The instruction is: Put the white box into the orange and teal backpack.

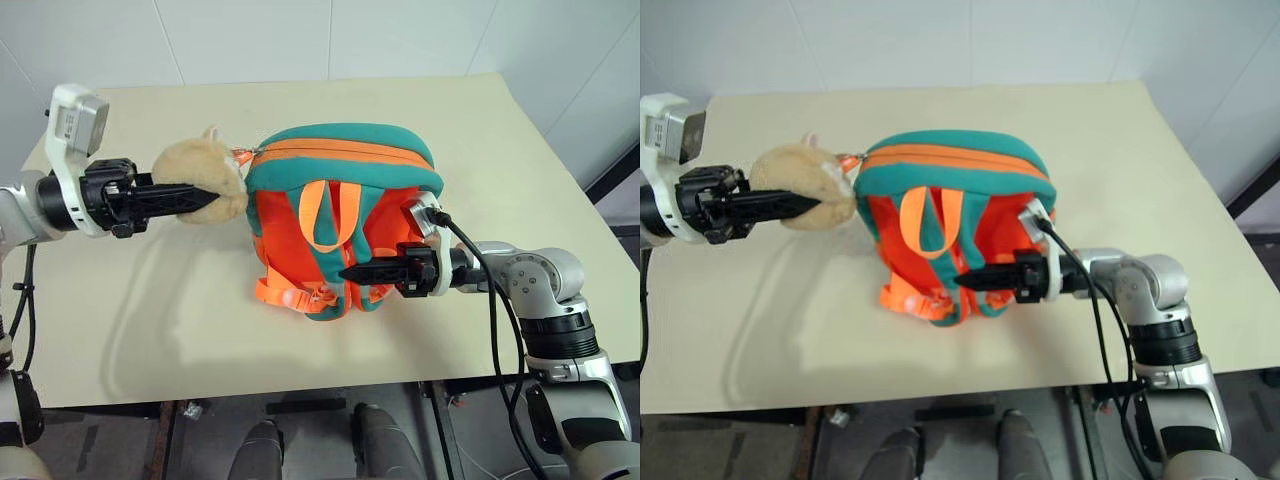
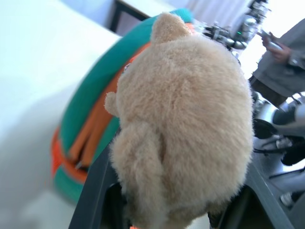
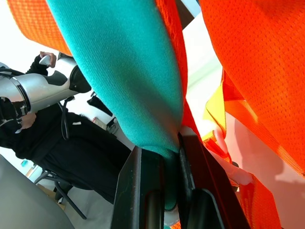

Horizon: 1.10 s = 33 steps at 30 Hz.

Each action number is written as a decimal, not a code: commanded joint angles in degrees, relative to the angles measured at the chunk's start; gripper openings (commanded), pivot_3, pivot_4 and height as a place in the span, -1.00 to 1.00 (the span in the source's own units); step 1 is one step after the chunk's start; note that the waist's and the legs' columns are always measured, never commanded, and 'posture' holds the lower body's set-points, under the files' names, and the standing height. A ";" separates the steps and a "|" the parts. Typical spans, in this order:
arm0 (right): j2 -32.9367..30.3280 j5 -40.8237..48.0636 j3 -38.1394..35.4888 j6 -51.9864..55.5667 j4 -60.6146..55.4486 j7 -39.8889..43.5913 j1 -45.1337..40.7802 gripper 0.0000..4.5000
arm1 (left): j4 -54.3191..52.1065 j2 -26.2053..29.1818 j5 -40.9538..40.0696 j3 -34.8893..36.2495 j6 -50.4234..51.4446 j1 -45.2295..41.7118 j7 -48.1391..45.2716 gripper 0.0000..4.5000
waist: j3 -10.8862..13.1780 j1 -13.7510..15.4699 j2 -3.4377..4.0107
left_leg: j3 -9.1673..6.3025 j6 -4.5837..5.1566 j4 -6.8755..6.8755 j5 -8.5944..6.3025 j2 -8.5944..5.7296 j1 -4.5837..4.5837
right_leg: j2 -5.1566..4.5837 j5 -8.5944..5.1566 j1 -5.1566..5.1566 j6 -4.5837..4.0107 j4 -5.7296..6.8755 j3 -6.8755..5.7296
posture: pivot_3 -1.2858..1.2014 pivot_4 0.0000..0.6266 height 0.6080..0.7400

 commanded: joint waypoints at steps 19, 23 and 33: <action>0.68 3.17 -1.60 1.66 -2.95 -2.69 1.10 -1.00 | 4.40 -10.73 12.31 -4.03 -4.27 3.63 9.68 -0.36 | -0.01 0.19 -0.02 | 0.01 0.00 0.06 0.00 0.02 0.01 | 0.00 -0.01 -0.01 -0.01 0.12 0.00 | 0.03 -0.52 1.00; 0.57 3.61 -1.92 1.76 -3.39 -3.29 1.55 -1.00 | 1.95 -11.92 14.06 -7.91 -3.47 5.39 10.01 -0.36 | -0.01 0.23 -0.02 | 0.01 0.00 0.03 0.00 0.01 0.01 | -0.01 -0.01 -0.01 -0.01 0.10 0.00 | 0.03 -0.52 1.00; 0.69 4.76 -2.24 1.88 -4.11 -4.58 2.10 -1.00 | -2.02 -14.00 16.08 -11.25 -2.60 8.22 10.31 -0.36 | -0.02 0.73 -0.03 | -0.01 0.00 0.08 0.00 -0.01 0.01 | -0.02 -0.01 0.02 -0.01 0.12 0.00 | 0.03 -0.52 1.00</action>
